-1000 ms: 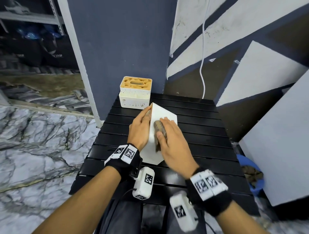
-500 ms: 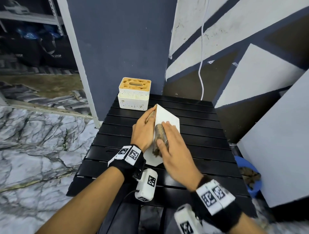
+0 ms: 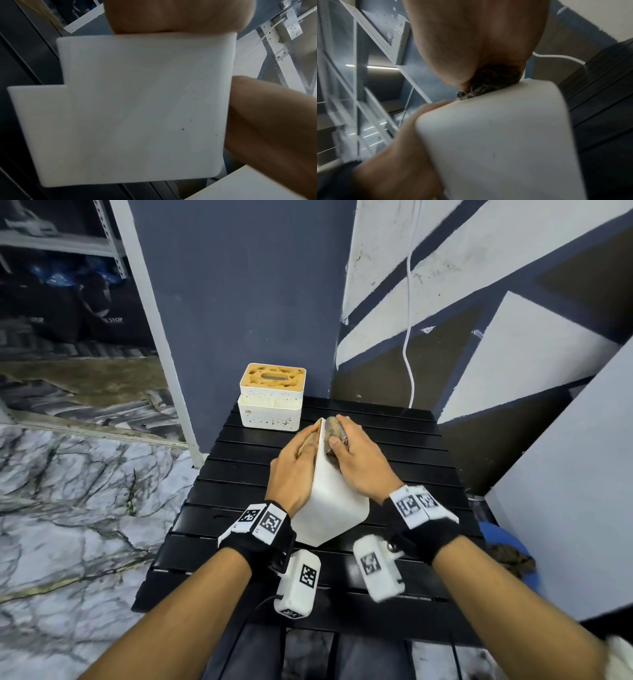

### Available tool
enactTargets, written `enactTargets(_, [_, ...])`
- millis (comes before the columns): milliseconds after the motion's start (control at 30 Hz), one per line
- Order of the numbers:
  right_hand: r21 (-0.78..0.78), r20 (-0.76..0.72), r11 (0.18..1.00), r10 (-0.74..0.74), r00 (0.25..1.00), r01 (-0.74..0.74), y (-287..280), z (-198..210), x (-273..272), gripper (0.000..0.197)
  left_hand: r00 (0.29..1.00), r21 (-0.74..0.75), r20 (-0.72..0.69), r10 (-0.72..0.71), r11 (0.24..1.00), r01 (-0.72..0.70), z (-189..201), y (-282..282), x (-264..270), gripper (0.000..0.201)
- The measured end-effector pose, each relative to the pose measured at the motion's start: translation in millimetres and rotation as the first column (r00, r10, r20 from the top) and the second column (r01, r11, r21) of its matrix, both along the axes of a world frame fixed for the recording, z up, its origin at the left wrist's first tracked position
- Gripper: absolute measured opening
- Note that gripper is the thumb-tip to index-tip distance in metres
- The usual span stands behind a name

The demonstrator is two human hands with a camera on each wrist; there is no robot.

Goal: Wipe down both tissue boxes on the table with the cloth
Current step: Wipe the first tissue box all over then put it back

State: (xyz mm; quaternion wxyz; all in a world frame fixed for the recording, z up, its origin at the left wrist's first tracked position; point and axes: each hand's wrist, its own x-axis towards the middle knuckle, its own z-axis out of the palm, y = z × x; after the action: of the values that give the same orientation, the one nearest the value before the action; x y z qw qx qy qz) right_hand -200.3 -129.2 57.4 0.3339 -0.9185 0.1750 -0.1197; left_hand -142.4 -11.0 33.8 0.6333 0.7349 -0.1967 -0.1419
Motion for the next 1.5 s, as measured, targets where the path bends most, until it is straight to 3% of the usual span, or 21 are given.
enactTargets(233, [-0.022,0.085,0.999,0.042,0.995,-0.041,50.5,-21.7,-65.3,0.054,1.000,-0.024,-0.010,-0.009,1.000,0.008,-1.4,0.2,1.1,0.031])
enactTargets(533, [-0.008,0.009,1.000,0.029,1.000,-0.029,-9.2,8.8,28.5,0.049,1.000,0.027,0.008,-0.023,0.999,0.023,-2.5,1.1,5.5,0.034])
enactTargets(633, [-0.001,-0.006,1.000,0.031,1.000,-0.031,-10.2,8.6,35.2,0.050,1.000,0.021,0.007,-0.016,1.000,0.016,-2.3,3.3,6.6,0.034])
enactTargets(867, [-0.048,0.125,0.997,0.067,0.990,-0.061,48.6,-16.2,-41.0,0.051,1.000,-0.031,-0.009,-0.006,0.999,0.005,-5.3,5.7,7.1,0.033])
enactTargets(967, [-0.048,0.115,0.997,0.068,0.991,-0.063,61.4,-21.9,-66.6,0.053,1.000,-0.041,-0.012,-0.014,0.999,0.014,-4.8,5.2,5.8,0.030])
enactTargets(1333, [0.054,-0.020,0.998,-0.039,0.999,0.040,-30.0,-10.4,-9.5,0.049,0.996,-0.008,-0.080,-0.034,0.999,0.033,-2.7,8.0,13.2,0.026])
enactTargets(1500, [0.072,0.024,0.996,-0.051,0.998,0.049,-33.9,-19.6,-13.9,0.050,0.941,-0.074,-0.302,-0.150,0.988,0.134,14.0,7.6,27.0,0.024])
